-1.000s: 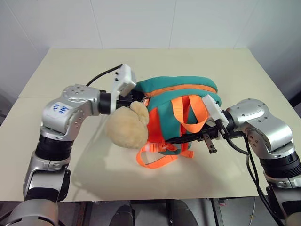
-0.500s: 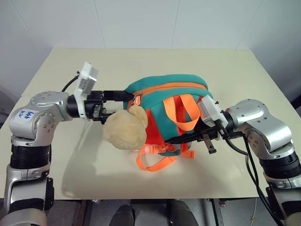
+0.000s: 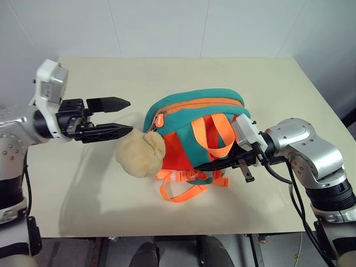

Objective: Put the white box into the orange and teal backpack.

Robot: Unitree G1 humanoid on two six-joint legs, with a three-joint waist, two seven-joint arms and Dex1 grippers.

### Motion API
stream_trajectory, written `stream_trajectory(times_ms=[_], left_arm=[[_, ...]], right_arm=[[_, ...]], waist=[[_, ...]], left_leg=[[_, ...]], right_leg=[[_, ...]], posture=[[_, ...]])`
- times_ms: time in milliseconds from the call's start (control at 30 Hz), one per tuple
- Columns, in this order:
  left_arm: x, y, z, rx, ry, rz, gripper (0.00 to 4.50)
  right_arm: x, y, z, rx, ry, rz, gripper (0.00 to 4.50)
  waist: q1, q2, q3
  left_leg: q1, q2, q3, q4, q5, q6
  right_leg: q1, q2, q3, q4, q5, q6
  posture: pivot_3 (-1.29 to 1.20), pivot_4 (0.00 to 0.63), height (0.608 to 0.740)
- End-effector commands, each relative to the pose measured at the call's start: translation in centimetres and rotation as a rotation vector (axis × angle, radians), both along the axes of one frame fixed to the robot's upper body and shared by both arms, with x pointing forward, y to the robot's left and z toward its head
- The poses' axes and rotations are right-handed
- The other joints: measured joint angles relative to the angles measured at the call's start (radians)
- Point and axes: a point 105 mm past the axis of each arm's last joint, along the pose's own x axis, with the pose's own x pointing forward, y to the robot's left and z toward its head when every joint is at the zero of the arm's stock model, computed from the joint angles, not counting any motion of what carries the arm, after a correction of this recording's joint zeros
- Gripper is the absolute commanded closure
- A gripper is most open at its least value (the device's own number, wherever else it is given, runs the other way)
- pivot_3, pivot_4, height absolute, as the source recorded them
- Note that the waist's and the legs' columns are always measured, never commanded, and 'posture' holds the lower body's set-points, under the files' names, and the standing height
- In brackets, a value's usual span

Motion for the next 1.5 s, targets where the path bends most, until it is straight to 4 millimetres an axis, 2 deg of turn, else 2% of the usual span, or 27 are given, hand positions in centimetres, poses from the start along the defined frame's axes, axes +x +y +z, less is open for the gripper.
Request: stream_trajectory(times_ms=[33, 167, 300, 400, 567, 833, 1000, 1100, 1333, 1500], left_arm=[[-2.4, -0.7, 1.8, -0.027, -0.064, -0.026, 0.0], [-3.8, -2.0, 1.0, -0.013, -0.025, -0.04, 0.0], [-4.3, -2.8, 0.1, 0.009, 0.016, -0.024, 0.0], [-4.3, -3.4, -0.2, 0.017, 0.014, 0.008, 0.0], [-4.1, -3.9, -1.5, 0.132, 0.007, 0.092, 0.0], [-4.4, -4.2, -2.9, 0.281, 0.05, 0.116, 0.0], [-5.2, -5.3, -3.5, 0.333, 0.079, 0.056, 0.0], [-5.4, -5.5, -3.7, 0.359, 0.097, 0.043, 0.64], [-5.4, -5.4, -2.9, 0.358, 0.084, 0.052, 2.64], [-5.3, -4.8, -2.1, 0.347, 0.075, 0.062, 3.53]], right_arm=[[-0.1, 0.0, 0.4, 0.005, -0.028, 0.007, 3.97], [0.0, 0.1, 0.4, 0.005, -0.024, 0.016, 3.97], [0.0, 0.2, 0.3, 0.006, -0.022, 0.023, 3.97], [0.1, 0.2, 0.3, 0.005, -0.024, 0.027, 3.97], [0.2, 0.2, 0.3, 0.008, -0.027, 0.031, 3.97], [0.4, 0.5, 0.4, 0.011, -0.033, 0.041, 3.97], [0.5, 0.6, 0.4, 0.014, -0.037, 0.045, 3.97], [0.6, 0.7, 0.4, 0.014, -0.04, 0.047, 3.97], [0.5, 0.8, 0.3, 0.016, -0.044, 0.05, 3.97], [0.5, 0.7, 0.2, 0.016, -0.04, 0.051, 3.97]], waist=[[0.0, 0.0, 0.0], [0.0, 0.0, 0.0], [0.0, 0.0, 0.0], [0.0, 0.0, 0.0], [0.001, 0.0, 0.0], [0.0, 0.0, 0.0], [0.0, 0.0, 0.0], [0.0, 0.0, 0.0], [-0.001, 0.0, 0.0], [-0.001, 0.0, 0.0]], left_leg=[[0.0, 0.0, 0.0, 0.0, 0.0, 0.0], [0.0, 0.0, 0.0, 0.001, -0.001, 0.001], [0.001, 0.0, 0.0, 0.0, -0.001, 0.001], [0.002, 0.0, 0.0, 0.001, -0.001, 0.001], [0.002, 0.0, 0.0, 0.0, 0.0, 0.001], [0.002, 0.0, 0.0, -0.001, -0.001, 0.001], [0.002, 0.0, 0.0, -0.001, -0.001, 0.001], [0.002, 0.0, 0.0, -0.002, -0.001, 0.001], [0.002, 0.0, 0.001, -0.002, 0.0, 0.001], [0.002, 0.0, 0.001, -0.002, -0.001, 0.001]], right_leg=[[0.0, 0.0, 0.0, 0.0, 0.0, 0.0], [0.0, 0.0, 0.0, 0.001, 0.0, 0.0], [0.0, 0.0, 0.0, 0.001, 0.0, 0.0], [0.0, 0.0, 0.001, 0.0, 0.0, 0.0], [0.0, 0.0, 0.001, 0.0, 0.0, -0.001], [0.0, 0.001, 0.001, -0.002, 0.0, -0.001], [0.0, 0.001, 0.001, -0.002, 0.0, -0.001], [0.0, 0.001, 0.001, -0.002, 0.0, -0.001], [0.0, 0.001, 0.001, -0.002, 0.0, -0.001], [0.0, 0.001, 0.001, -0.002, 0.0, -0.001]], posture=[[0.0, 0.15, 0.74], [0.0, 0.15, 0.74], [0.0, 0.15, 0.74], [0.0, 0.15, 0.74], [0.0, 0.15, 0.74], [0.0, 0.15, 0.74], [0.0, 0.15, 0.74], [0.0, 0.15, 0.74], [0.0, 0.15, 0.74], [0.0, 0.15, 0.74]])
